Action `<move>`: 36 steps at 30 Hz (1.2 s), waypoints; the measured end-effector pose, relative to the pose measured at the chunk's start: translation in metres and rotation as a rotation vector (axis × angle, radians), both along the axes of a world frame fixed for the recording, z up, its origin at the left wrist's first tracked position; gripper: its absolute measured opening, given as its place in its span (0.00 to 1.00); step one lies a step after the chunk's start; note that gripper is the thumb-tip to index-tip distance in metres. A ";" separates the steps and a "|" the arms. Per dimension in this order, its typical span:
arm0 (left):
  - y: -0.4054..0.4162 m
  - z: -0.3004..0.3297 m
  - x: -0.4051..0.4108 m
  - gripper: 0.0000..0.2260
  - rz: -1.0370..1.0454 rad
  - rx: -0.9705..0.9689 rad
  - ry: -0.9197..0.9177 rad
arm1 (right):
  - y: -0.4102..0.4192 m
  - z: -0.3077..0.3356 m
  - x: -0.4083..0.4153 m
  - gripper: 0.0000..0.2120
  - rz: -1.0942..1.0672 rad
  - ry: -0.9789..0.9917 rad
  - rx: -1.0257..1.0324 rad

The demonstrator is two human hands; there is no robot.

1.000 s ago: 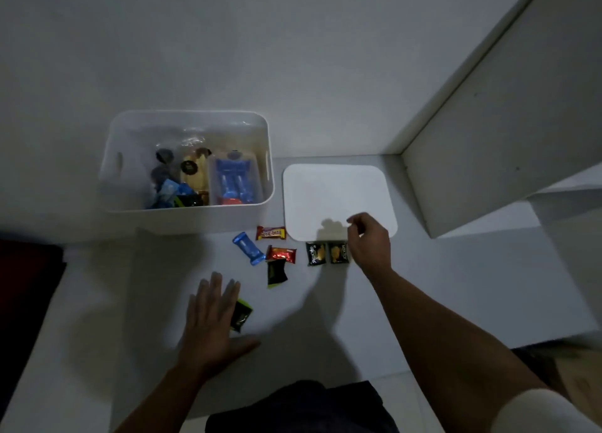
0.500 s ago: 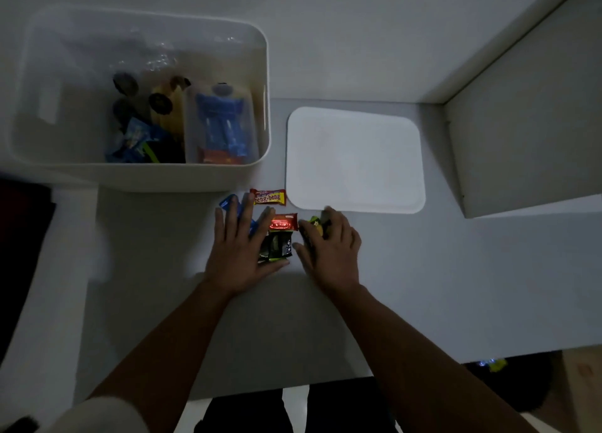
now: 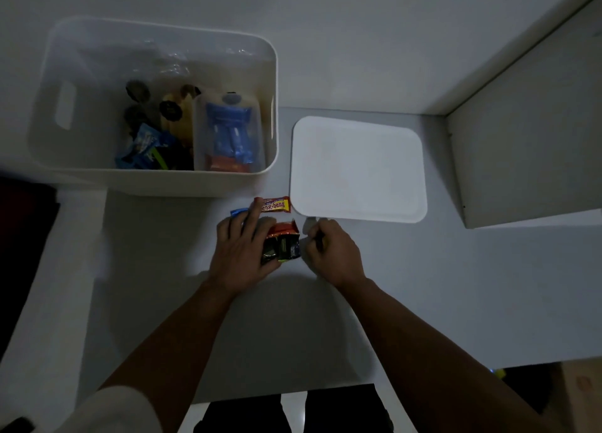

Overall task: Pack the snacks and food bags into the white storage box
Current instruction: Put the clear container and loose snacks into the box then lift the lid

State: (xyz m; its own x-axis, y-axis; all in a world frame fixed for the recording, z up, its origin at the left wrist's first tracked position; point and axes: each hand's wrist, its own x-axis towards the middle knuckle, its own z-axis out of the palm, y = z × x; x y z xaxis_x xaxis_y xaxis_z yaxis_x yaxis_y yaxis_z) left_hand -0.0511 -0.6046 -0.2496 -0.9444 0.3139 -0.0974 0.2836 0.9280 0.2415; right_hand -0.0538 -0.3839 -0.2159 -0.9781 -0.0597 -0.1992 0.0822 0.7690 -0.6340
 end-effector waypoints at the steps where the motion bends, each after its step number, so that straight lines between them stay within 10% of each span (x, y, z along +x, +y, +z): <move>1: -0.001 0.000 -0.002 0.37 0.004 -0.008 0.010 | -0.002 0.000 0.001 0.03 0.002 -0.011 -0.003; 11: -0.006 0.004 -0.017 0.32 -0.034 -0.104 0.040 | -0.028 -0.005 0.019 0.36 -0.071 -0.090 0.042; 23: -0.011 -0.004 -0.012 0.12 -0.020 -0.046 0.059 | -0.026 -0.007 0.015 0.06 -0.053 -0.093 0.003; 30: -0.019 0.007 -0.027 0.20 -0.016 0.079 -0.015 | -0.019 0.011 0.004 0.34 0.104 -0.139 -0.084; 36: -0.016 0.011 -0.022 0.20 0.076 0.131 -0.084 | -0.031 0.004 -0.015 0.29 0.286 -0.165 0.141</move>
State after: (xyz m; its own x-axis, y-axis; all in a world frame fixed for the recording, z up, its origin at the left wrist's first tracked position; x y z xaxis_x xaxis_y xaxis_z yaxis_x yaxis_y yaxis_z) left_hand -0.0726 -0.6209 -0.2384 -0.9561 0.2571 -0.1403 0.1875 0.9052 0.3815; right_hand -0.0686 -0.4152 -0.2115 -0.8799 -0.2870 -0.3787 -0.0566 0.8546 -0.5161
